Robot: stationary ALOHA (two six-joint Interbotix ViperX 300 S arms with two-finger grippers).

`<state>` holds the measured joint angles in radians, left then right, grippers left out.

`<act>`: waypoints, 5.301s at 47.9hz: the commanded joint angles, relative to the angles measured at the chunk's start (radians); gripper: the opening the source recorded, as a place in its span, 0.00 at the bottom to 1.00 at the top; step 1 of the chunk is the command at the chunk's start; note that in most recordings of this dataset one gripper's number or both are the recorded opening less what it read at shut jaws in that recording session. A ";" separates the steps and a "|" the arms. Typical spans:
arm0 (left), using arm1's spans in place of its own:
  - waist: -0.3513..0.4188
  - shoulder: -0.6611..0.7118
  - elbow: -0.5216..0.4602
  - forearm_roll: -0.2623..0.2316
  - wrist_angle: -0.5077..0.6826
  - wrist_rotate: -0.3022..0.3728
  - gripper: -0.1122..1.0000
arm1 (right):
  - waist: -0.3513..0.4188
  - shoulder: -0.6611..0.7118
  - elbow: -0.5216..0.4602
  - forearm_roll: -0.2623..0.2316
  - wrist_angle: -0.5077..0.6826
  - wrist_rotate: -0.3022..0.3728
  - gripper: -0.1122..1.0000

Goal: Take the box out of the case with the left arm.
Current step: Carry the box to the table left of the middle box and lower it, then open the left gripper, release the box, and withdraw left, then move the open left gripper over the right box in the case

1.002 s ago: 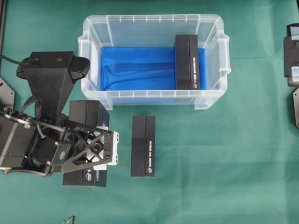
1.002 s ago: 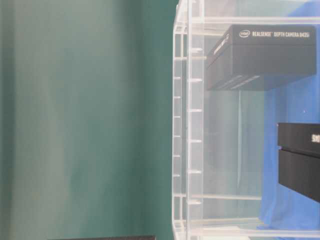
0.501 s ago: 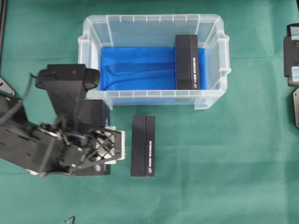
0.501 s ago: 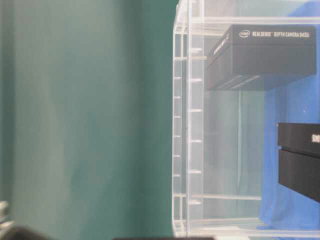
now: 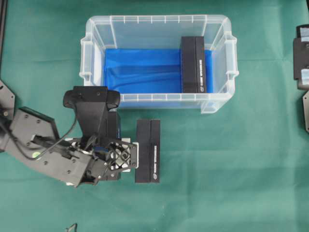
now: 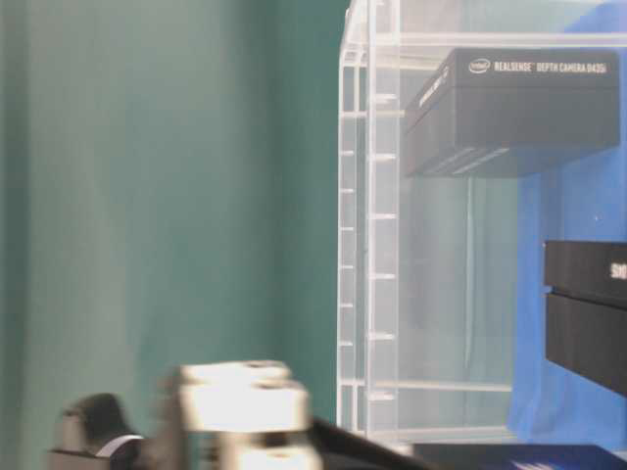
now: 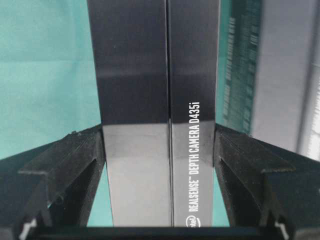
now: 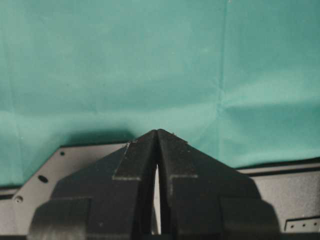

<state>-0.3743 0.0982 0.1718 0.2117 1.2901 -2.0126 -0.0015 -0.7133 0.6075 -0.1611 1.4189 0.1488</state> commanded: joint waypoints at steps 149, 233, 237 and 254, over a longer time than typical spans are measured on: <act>-0.144 -0.491 0.311 -0.015 0.067 -0.032 0.91 | -0.002 -0.002 -0.009 0.002 0.000 0.002 0.12; 0.577 -0.727 0.453 -0.117 0.067 0.689 0.91 | -0.002 -0.002 -0.009 0.000 0.003 0.000 0.12; 0.575 -0.710 0.445 -0.133 0.061 0.690 0.91 | -0.002 -0.002 -0.009 0.000 0.003 0.000 0.12; 0.545 -0.514 0.293 -0.163 -0.018 0.637 0.89 | -0.002 -0.002 0.002 0.000 0.011 -0.003 0.12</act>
<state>0.1825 -0.4571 0.5292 0.0522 1.2793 -1.3652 -0.0015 -0.7148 0.6167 -0.1611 1.4251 0.1488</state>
